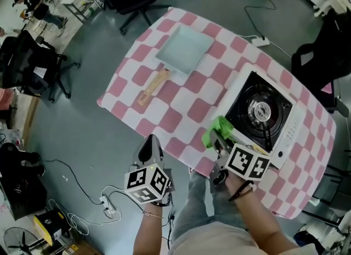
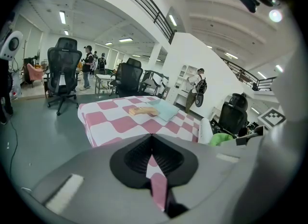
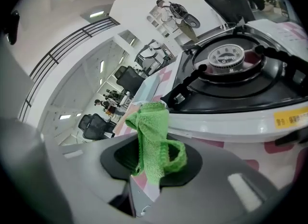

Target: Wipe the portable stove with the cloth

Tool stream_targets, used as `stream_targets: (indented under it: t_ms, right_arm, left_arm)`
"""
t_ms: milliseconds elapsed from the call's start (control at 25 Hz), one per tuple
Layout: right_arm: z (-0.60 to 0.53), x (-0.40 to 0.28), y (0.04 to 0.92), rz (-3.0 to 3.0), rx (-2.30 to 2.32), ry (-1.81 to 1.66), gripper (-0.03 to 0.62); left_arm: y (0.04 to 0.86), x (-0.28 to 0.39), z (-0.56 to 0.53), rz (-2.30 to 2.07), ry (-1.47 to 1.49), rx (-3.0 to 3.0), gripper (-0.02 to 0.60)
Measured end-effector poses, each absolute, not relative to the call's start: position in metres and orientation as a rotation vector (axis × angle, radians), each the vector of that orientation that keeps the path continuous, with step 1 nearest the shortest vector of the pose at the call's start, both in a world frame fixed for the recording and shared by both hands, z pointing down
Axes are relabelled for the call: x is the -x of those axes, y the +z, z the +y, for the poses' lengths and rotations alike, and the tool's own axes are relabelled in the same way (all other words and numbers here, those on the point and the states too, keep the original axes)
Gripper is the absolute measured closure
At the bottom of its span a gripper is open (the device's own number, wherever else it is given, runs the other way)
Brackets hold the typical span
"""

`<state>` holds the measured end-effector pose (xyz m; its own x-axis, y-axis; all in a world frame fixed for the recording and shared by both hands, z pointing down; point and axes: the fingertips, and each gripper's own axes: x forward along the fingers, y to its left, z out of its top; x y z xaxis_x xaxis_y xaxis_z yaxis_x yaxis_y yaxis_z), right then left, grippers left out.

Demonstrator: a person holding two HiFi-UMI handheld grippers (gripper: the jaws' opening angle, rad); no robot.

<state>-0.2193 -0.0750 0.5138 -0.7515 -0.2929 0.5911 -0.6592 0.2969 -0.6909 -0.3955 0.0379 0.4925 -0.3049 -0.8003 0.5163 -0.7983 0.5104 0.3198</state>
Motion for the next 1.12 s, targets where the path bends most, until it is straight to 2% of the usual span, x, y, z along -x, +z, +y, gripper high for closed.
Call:
stream_targets:
  t_ms: [1120]
  right_arm:
    - [-0.073,0.186,0.517,-2.157,-0.904,1.576,0.488]
  left_arm:
    - [0.482,0.375,0.024,-2.109,0.002,-1.350,0.581]
